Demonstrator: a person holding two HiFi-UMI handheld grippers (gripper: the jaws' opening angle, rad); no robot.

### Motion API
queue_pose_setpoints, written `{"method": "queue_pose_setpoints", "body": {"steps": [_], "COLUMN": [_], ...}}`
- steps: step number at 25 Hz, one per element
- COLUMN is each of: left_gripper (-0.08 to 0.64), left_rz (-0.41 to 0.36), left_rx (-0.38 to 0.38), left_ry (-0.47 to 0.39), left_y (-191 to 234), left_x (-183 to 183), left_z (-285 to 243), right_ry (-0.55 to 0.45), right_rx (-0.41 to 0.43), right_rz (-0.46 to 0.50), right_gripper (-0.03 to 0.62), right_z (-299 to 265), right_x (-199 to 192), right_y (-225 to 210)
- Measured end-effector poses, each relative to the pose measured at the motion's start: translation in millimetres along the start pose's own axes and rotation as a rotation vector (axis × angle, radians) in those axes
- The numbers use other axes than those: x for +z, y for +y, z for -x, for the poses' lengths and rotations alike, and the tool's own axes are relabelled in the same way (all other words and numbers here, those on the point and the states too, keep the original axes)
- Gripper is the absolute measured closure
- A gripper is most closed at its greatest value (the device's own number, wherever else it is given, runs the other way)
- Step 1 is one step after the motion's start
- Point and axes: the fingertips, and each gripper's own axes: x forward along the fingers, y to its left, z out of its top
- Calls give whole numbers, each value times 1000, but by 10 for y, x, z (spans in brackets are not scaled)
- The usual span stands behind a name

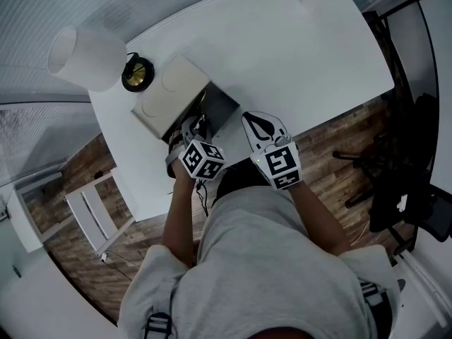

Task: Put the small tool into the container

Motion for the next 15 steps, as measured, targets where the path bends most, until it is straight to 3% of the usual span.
{"method": "queue_pose_setpoints", "body": {"steps": [6,8,12,15], "left_gripper": [460,460,460,463], "left_rz": [39,83,327,492], "left_rx": [10,16,-42,-30], "left_ry": [-36,-65,-208,-311], "left_y": [13,42,101,202], "left_x": [9,3,59,7], "left_z": [153,258,590,894], "right_ry": [-1,-5,-17,-29], "right_rx": [16,27,47,73], "right_rz": [14,24,57,84], "right_gripper": [566,566,566,566], "right_z": [14,14,-3,-31], "right_x": [10,32,111,163], "right_y": [129,204,389,593]}}
